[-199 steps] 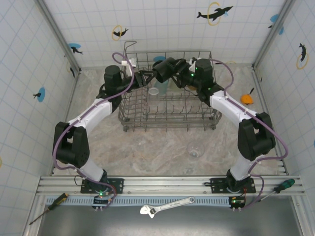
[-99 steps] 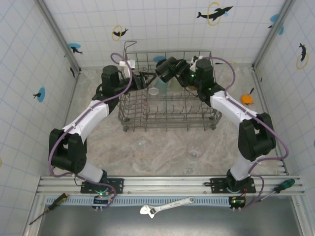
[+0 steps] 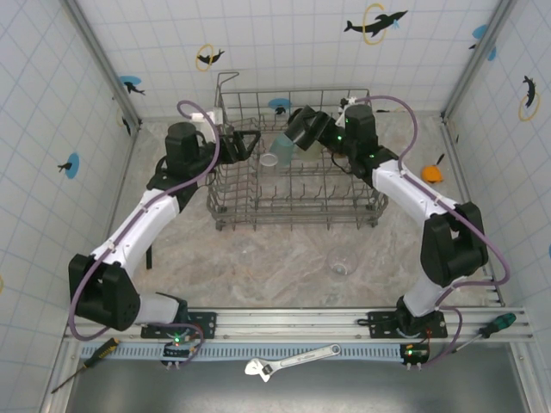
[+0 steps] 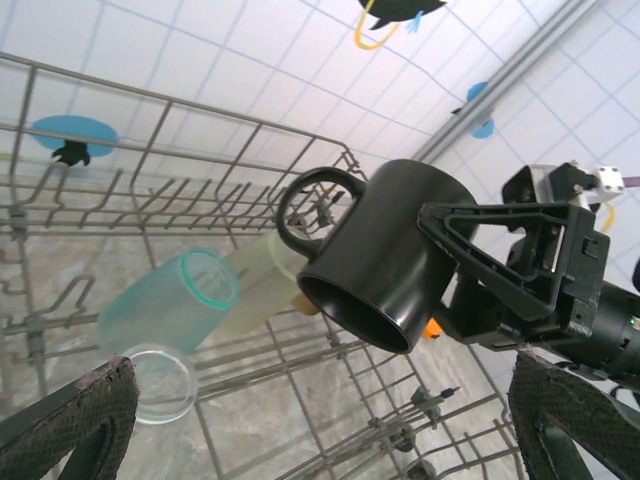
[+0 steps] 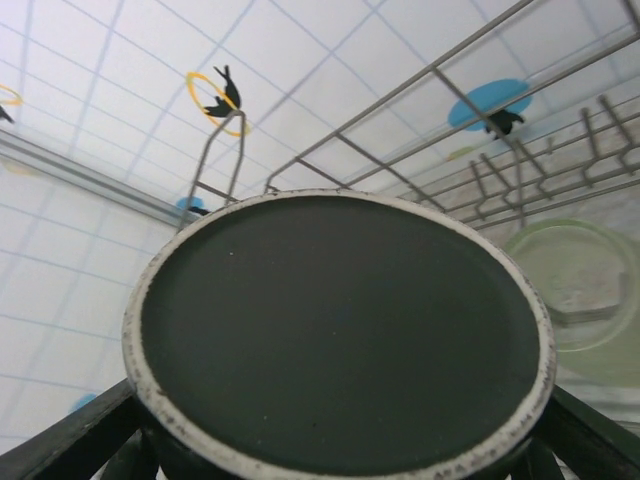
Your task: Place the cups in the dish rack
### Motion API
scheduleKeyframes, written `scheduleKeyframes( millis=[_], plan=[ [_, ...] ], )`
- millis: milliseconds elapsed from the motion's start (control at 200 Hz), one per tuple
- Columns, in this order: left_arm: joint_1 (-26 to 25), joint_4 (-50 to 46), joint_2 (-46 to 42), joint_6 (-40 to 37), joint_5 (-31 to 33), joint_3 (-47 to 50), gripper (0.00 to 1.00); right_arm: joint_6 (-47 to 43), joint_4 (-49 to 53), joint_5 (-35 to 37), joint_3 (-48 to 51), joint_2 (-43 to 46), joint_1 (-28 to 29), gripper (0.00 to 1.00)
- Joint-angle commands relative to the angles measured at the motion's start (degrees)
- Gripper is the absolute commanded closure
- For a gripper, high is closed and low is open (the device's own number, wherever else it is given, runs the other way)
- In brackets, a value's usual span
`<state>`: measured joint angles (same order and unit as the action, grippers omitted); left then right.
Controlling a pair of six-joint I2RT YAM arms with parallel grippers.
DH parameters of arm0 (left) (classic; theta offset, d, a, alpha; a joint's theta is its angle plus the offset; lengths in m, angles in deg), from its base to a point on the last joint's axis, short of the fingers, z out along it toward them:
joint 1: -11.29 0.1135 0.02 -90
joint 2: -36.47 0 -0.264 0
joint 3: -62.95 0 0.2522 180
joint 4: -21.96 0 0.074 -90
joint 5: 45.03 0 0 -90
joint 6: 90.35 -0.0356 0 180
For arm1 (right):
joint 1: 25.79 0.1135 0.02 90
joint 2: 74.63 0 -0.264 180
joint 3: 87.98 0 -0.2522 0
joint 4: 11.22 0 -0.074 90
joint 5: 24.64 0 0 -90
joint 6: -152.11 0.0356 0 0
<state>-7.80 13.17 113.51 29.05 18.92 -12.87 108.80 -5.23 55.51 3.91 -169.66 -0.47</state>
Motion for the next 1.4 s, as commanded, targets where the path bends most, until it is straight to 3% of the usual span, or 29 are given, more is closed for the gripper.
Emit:
scheduleKeyframes(
  millis=[0,340,661,1396],
  plan=[
    [-0.11,-3.03,-2.87,-2.92,4.40,1.58,0.03,-9.02,-1.52,4.89,0.75,5.16,1.31,1.00],
    [0.03,-5.65,-6.75,-4.59,8.42,3.52,0.03,-20.35,-0.14,15.27,4.18,6.71,5.21,1.00],
    [0.03,-5.40,-7.77,-4.35,10.35,5.02,0.03,-25.31,-0.30,19.35,5.34,5.95,6.58,1.00],
    [0.04,-5.24,-8.91,-4.05,12.92,5.64,0.03,-29.00,-5.69,19.16,11.98,4.06,6.93,1.00]
  ],
)
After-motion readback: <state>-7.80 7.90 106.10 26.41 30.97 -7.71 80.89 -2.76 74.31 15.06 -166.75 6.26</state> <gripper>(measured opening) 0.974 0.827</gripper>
